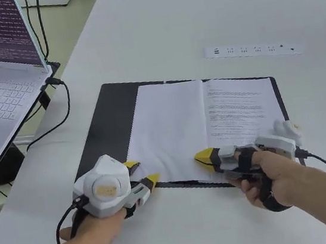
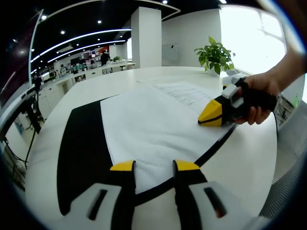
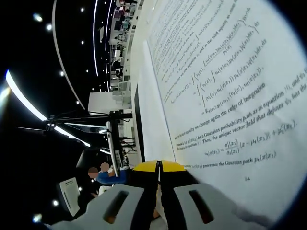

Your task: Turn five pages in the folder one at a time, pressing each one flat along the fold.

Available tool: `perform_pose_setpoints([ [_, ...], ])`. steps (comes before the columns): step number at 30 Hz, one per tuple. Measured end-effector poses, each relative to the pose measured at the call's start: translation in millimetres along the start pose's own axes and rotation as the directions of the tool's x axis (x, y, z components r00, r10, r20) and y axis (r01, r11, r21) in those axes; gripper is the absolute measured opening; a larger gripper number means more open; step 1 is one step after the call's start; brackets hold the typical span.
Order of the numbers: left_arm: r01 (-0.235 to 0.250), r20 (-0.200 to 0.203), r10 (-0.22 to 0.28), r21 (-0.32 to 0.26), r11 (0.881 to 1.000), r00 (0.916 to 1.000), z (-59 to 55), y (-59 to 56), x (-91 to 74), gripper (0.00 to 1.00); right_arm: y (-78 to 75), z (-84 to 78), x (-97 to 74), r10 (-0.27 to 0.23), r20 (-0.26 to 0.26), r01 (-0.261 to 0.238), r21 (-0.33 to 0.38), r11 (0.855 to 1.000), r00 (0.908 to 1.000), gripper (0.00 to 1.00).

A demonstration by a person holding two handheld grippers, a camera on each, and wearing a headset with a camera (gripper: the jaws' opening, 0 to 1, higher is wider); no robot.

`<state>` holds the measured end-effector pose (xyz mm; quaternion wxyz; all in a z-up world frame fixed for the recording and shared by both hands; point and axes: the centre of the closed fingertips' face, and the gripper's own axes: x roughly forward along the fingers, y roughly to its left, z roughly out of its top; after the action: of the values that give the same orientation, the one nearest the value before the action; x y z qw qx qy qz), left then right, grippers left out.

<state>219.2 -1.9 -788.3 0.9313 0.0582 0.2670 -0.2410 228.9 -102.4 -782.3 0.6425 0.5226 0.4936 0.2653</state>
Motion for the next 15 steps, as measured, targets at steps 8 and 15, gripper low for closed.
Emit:
perform_pose_setpoints([
  [8,0.000,0.003,0.000,0.002,1.000,1.0000,0.1,0.0,-0.1,0.30,-11.8,-7.9,-6.0,0.012,0.003,-0.012,0.022,1.000,0.9999,0.00],
  [15,0.000,0.004,0.000,0.001,1.000,1.0000,-0.4,0.5,0.0,0.30,-9.4,-25.2,-10.0,0.019,0.006,-0.019,0.035,0.999,0.9998,0.00],
])
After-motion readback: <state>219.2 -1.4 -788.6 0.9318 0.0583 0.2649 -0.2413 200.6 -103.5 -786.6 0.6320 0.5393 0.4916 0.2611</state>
